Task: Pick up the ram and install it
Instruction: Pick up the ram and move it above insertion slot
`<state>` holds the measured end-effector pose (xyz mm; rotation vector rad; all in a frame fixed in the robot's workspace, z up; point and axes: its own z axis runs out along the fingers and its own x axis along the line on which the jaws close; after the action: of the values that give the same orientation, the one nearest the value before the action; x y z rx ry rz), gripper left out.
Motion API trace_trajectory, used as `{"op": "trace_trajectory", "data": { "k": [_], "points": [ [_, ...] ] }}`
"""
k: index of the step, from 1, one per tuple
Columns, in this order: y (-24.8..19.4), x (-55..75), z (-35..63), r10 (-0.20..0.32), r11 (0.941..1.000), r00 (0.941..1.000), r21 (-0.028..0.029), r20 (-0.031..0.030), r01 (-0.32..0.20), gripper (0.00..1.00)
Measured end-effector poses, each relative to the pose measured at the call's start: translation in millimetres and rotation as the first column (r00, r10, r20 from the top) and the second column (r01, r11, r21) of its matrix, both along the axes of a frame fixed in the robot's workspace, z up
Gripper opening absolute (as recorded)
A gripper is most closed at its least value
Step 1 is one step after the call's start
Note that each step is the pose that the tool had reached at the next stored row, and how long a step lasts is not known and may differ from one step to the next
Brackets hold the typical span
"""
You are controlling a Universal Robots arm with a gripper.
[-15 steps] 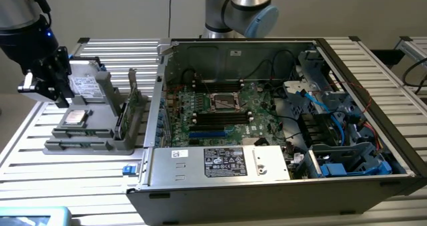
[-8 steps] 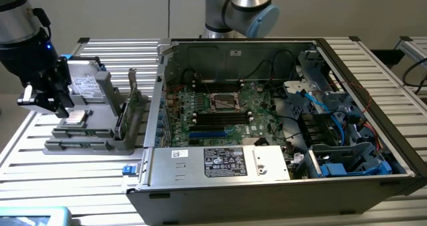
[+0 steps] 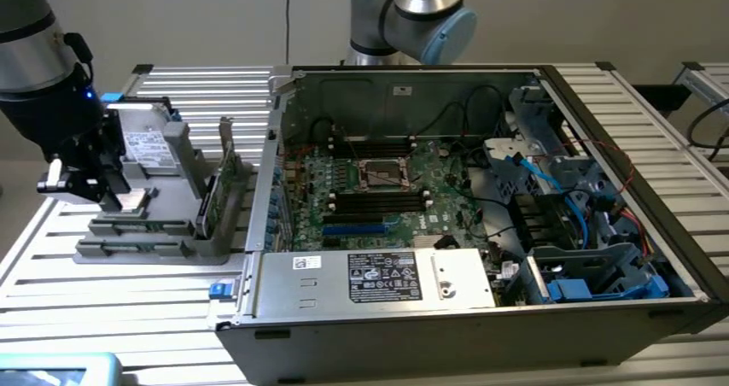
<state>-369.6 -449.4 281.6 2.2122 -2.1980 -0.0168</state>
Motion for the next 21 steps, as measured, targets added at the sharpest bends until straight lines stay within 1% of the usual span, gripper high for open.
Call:
{"op": "trace_trajectory", "data": {
  "k": [1, 4, 5, 6, 8, 19, 21],
  "points": [
    [-0.1, 0.1, -1.5, 0.000, 1.0000, 1.0000, -0.0015, 0.0000, 0.000, 0.36],
    [0.2, 0.0, -5.3, 0.000, 1.0000, 1.0000, -0.0095, -0.0001, 0.000, 0.36],
    [0.2, 0.1, -6.6, 0.000, 0.9999, 1.0000, -0.0103, -0.0018, 0.000, 0.36],
    [-0.2, 0.0, -7.4, 0.000, 0.9999, 1.0000, -0.0103, -0.0039, 0.000, 0.36],
    [-1.3, 0.0, -9.4, 0.000, 0.9999, 1.0000, -0.0104, -0.0062, 0.000, 0.36],
    [-1.3, 0.0, -29.5, 0.000, 0.9999, 1.0000, -0.0116, -0.0062, 0.000, 0.36],
    [-1.8, 0.0, -33.1, 0.000, 0.9999, 1.0000, -0.0117, -0.0063, 0.000, 0.36]
  ]
}}
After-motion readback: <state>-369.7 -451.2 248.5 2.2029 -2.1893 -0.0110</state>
